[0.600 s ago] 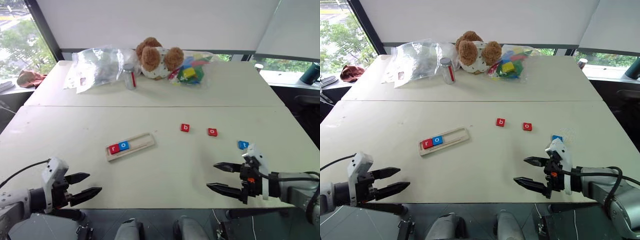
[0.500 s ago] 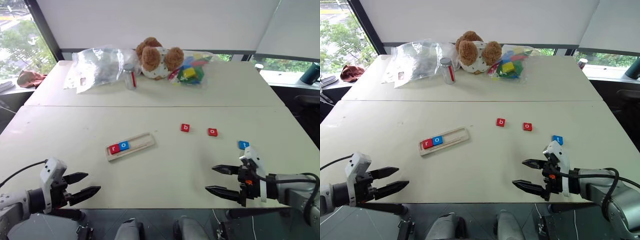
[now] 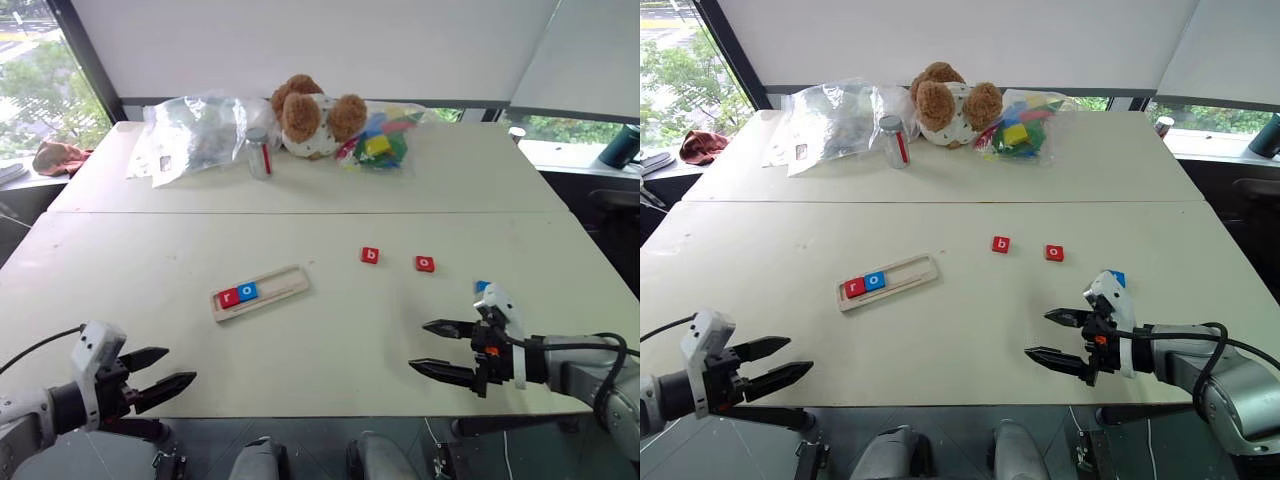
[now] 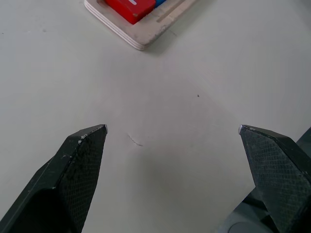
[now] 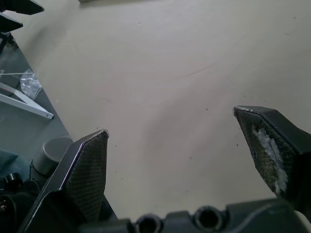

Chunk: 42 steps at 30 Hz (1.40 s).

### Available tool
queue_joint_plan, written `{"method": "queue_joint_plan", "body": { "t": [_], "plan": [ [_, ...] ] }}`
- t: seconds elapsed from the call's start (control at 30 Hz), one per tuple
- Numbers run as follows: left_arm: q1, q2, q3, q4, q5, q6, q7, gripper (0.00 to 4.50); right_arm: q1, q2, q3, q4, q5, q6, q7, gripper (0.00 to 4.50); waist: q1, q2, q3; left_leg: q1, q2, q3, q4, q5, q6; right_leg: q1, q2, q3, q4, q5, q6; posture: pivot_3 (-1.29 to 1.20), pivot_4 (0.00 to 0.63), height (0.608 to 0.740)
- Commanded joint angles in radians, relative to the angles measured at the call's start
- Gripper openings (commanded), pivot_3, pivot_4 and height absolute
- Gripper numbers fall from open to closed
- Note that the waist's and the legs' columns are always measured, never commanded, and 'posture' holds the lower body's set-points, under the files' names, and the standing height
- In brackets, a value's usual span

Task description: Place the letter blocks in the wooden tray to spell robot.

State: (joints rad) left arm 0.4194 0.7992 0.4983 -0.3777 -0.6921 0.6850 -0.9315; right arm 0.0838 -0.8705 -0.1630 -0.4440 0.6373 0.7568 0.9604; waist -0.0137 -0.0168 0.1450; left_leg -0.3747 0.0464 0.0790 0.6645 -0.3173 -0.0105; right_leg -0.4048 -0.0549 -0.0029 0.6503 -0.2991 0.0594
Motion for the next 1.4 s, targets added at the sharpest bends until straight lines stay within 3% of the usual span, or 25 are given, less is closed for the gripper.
{"method": "queue_joint_plan", "body": {
  "t": [0.03,0.17,0.27,0.4,0.57,0.63,0.8,0.9,1.27,1.33,1.4],
  "plan": [
    [0.003,0.020,0.051,0.013,-0.010,-0.019,-0.038,4.50,-0.022,-0.004,-0.007,0.000,-0.003,-0.025,0.006,4.49,0.000,0.000,0.000,0.000,0.000,0.000,0.000,0.000,0.000,0.000,0.000,0.000,0.000,0.000,0.000,0.00,0.150,0.740],
    [-0.031,0.074,0.058,0.120,0.056,-0.087,-0.088,4.50,-0.048,-0.009,-0.012,0.035,-0.024,-0.035,-0.002,4.49,-0.001,0.000,0.000,0.000,0.000,0.000,-0.001,0.000,0.000,0.000,0.000,0.000,0.000,0.000,0.000,0.00,0.150,0.740],
    [-0.169,0.139,0.015,0.227,0.112,-0.182,-0.130,4.50,-0.129,-0.020,-0.010,0.066,0.009,0.035,-0.008,4.49,0.001,0.001,0.001,0.000,0.000,0.000,-0.001,0.000,0.000,-0.001,0.000,0.000,0.000,0.000,0.000,0.00,0.150,0.740],
    [-0.411,0.202,-0.215,0.312,0.256,-0.367,-0.253,4.50,-0.297,-0.023,0.074,0.030,0.075,0.193,-0.011,4.49,0.000,0.002,0.001,0.000,-0.001,0.001,0.000,0.001,-0.001,-0.001,-0.003,-0.001,0.000,0.001,-0.001,0.00,0.150,0.740],
    [-0.633,0.142,-0.426,0.478,0.355,-0.494,-0.361,4.50,-0.412,0.019,0.211,-0.036,0.049,0.218,-0.036,4.49,-0.007,0.003,0.000,-0.008,-0.003,0.003,-0.003,0.001,-0.001,-0.009,-0.004,-0.002,-0.001,0.003,0.003,0.00,0.150,0.740],
    [-0.677,0.112,-0.470,0.540,0.381,-0.532,-0.380,4.50,-0.424,0.035,0.242,-0.064,0.042,0.223,-0.061,4.49,-0.006,0.003,0.000,-0.018,-0.002,0.005,-0.002,0.003,-0.005,-0.021,-0.003,-0.003,0.002,0.004,0.004,0.00,0.150,0.740],
    [-0.755,0.035,-0.506,0.680,0.436,-0.638,-0.351,4.50,-0.394,0.072,0.254,-0.149,0.060,0.254,-0.138,4.49,0.002,0.003,0.000,-0.026,-0.002,0.006,0.005,0.003,-0.004,-0.026,-0.001,-0.005,0.004,0.004,0.007,0.00,0.150,0.740],
    [-0.809,-0.007,-0.507,0.759,0.450,-0.671,-0.330,4.50,-0.351,0.081,0.253,-0.188,0.060,0.252,-0.166,4.49,0.006,0.002,0.000,-0.028,-0.001,0.004,0.016,-0.002,0.004,-0.023,0.001,-0.006,0.005,0.006,0.011,0.00,0.150,0.740],
    [-0.832,-0.053,-0.554,0.861,0.517,-0.757,-0.361,4.50,-0.331,0.085,0.245,-0.180,0.045,0.209,-0.190,4.49,0.003,0.002,0.000,-0.030,0.001,0.003,0.022,-0.002,0.006,-0.022,0.007,-0.005,0.005,0.011,0.018,0.00,0.150,0.740],
    [-0.830,-0.059,-0.555,0.870,0.520,-0.764,-0.363,3.94,-0.326,0.083,0.242,-0.182,0.046,0.206,-0.192,4.50,0.003,0.002,0.000,-0.030,0.001,0.004,0.022,-0.002,0.006,-0.022,0.007,-0.004,0.005,0.011,0.018,0.00,0.150,0.740],
    [-0.829,-0.063,-0.553,0.878,0.521,-0.768,-0.366,3.11,-0.321,0.082,0.241,-0.186,0.047,0.205,-0.196,4.50,0.005,0.001,-0.001,-0.029,0.000,0.004,0.023,-0.002,0.006,-0.022,0.006,-0.004,0.005,0.011,0.018,0.00,0.150,0.740]
  ]
}}
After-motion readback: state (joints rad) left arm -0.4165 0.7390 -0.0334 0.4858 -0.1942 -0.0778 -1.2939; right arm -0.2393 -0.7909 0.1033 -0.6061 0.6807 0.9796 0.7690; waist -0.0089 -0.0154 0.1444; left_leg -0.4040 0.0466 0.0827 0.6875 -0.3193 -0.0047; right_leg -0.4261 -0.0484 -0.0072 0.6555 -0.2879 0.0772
